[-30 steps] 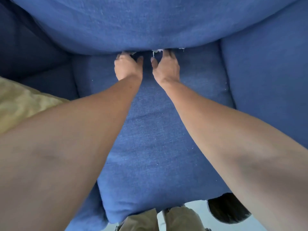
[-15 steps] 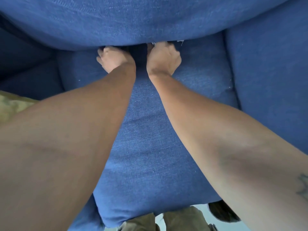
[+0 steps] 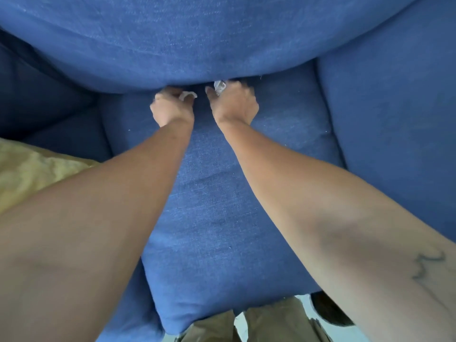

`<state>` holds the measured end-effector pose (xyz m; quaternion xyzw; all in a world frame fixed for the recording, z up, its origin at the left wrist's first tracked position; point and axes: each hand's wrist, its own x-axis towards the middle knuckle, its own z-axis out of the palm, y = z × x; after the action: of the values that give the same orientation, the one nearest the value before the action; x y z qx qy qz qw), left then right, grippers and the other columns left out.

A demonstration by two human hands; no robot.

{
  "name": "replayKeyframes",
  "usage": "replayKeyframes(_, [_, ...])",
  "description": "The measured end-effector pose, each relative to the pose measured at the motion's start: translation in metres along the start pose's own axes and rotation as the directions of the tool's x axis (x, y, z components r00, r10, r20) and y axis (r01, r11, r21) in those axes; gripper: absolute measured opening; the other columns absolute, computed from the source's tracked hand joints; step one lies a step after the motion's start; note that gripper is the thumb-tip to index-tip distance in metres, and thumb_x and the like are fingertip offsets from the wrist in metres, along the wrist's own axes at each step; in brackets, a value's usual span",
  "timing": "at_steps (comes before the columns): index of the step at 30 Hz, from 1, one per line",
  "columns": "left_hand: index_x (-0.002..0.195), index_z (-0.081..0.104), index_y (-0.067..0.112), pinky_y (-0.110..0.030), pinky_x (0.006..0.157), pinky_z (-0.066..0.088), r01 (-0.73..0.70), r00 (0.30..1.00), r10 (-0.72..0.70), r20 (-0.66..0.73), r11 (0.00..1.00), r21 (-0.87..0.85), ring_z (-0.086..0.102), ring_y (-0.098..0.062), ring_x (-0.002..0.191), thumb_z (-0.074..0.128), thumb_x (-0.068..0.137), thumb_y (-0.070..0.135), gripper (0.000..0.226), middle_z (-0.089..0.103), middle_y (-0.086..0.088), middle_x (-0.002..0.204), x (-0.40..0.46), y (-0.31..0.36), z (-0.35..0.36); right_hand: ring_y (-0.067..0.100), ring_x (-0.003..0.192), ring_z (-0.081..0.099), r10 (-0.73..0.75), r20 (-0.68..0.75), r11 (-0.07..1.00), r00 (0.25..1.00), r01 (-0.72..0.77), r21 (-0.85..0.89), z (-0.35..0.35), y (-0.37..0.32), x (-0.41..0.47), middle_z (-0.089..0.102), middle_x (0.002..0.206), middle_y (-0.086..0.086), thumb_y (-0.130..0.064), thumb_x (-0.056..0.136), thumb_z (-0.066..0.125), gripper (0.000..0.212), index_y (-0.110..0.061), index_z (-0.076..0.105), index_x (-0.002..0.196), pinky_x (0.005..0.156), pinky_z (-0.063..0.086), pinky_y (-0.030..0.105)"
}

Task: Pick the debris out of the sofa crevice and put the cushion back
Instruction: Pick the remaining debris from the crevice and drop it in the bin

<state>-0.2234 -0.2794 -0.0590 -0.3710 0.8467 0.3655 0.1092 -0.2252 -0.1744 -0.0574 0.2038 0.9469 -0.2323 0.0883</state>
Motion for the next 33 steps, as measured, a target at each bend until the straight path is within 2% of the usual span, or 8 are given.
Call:
replayKeyframes(4, [0.106, 0.074, 0.03, -0.017, 0.084, 0.045, -0.04, 0.999, 0.041, -0.021, 0.999, 0.032, 0.066, -0.013, 0.101, 0.072, 0.081, 0.041, 0.027, 0.068, 0.004, 0.117, 0.005, -0.008, 0.009, 0.022, 0.114, 0.051, -0.105, -0.041, 0.993, 0.994, 0.102, -0.055, 0.015, 0.008, 0.007, 0.065, 0.116, -0.004, -0.036, 0.09, 0.062, 0.015, -0.028, 0.071, 0.099, 0.084, 0.044, 0.034])
replayKeyframes(9, [0.103, 0.075, 0.028, -0.018, 0.085, 0.049, -0.102, 0.995, 0.101, 0.02, 0.993, 0.052, 0.067, -0.014, 0.1, 0.072, 0.082, 0.035, 0.022, 0.073, 0.003, 0.106, 0.002, -0.015, 0.003, 0.029, 0.095, 0.058, -0.192, -0.068, 0.978, 0.979, 0.197, 0.075, 0.019, 0.024, -0.003, 0.066, 0.098, 0.009, -0.006, 0.084, 0.063, 0.011, -0.01, 0.073, 0.088, 0.076, 0.046, 0.033])
replayKeyframes(13, [0.097, 0.075, 0.022, -0.014, 0.073, 0.046, -0.115, 0.987, 0.11, 0.117, 0.993, 0.029, 0.069, -0.014, 0.091, 0.074, 0.082, 0.026, 0.016, 0.074, 0.0, 0.099, -0.018, -0.014, -0.013, 0.028, 0.083, 0.062, -0.096, -0.001, 0.985, 0.995, 0.095, 0.145, -0.003, 0.031, -0.021, 0.064, 0.093, 0.012, -0.006, 0.085, 0.063, 0.011, -0.009, 0.073, 0.09, 0.069, 0.042, 0.029])
replayKeyframes(23, [0.099, 0.074, 0.02, -0.019, 0.071, 0.045, -0.266, 0.921, 0.246, 0.301, 0.964, 0.027, 0.059, -0.014, 0.078, 0.065, 0.088, 0.014, 0.016, 0.069, 0.001, 0.093, -0.128, 0.009, -0.075, 0.02, 0.092, 0.063, 0.127, 0.053, 0.902, 0.99, -0.138, 0.408, -0.11, 0.051, -0.122, 0.072, 0.106, 0.003, -0.01, 0.089, 0.061, 0.028, -0.017, 0.068, 0.115, 0.084, 0.051, 0.025])
replayKeyframes(25, [0.103, 0.072, 0.021, -0.022, 0.072, 0.047, -0.315, 0.898, 0.288, 0.333, 0.949, 0.026, 0.059, -0.016, 0.08, 0.063, 0.089, 0.014, 0.019, 0.068, 0.002, 0.094, -0.156, 0.02, -0.088, 0.018, 0.087, 0.061, 0.216, 0.07, 0.83, 0.974, -0.221, 0.512, -0.136, 0.057, -0.148, 0.071, 0.106, 0.0, -0.009, 0.089, 0.059, 0.028, -0.02, 0.067, 0.114, 0.076, 0.052, 0.023])
replayKeyframes(28, [0.105, 0.07, 0.022, -0.021, 0.061, 0.045, -0.404, 0.848, 0.354, 0.396, 0.914, 0.048, 0.058, -0.018, 0.082, 0.064, 0.089, 0.019, 0.017, 0.066, 0.003, 0.095, -0.201, 0.033, -0.103, 0.02, 0.086, 0.063, 0.307, 0.044, 0.779, 0.951, -0.277, 0.562, -0.171, 0.072, -0.183, 0.072, 0.09, -0.004, -0.008, 0.086, 0.062, 0.016, -0.018, 0.073, 0.091, 0.072, 0.054, 0.025])
replayKeyframes(30, [0.098, 0.072, 0.019, -0.018, 0.052, 0.041, -0.455, 0.8, 0.388, 0.457, 0.89, 0.04, 0.058, -0.017, 0.079, 0.068, 0.088, 0.022, 0.012, 0.069, 0.002, 0.095, -0.234, 0.039, -0.107, 0.016, 0.082, 0.063, 0.392, 0.03, 0.742, 0.919, -0.336, 0.58, -0.195, 0.086, -0.207, 0.072, 0.085, -0.006, -0.009, 0.085, 0.064, 0.013, -0.017, 0.074, 0.086, 0.063, 0.049, 0.013])
replayKeyframes(33, [0.095, 0.075, 0.018, -0.017, 0.053, 0.041, -0.504, 0.74, 0.411, 0.532, 0.863, 0.035, 0.059, -0.014, 0.078, 0.07, 0.087, 0.025, 0.011, 0.07, 0.003, 0.094, -0.281, 0.041, -0.107, 0.01, 0.055, 0.062, 0.538, 0.072, 0.596, 0.84, -0.439, 0.673, -0.226, 0.112, -0.241, 0.068, 0.077, -0.004, -0.007, 0.085, 0.065, 0.012, -0.012, 0.075, 0.085, 0.043, 0.039, 0.004])
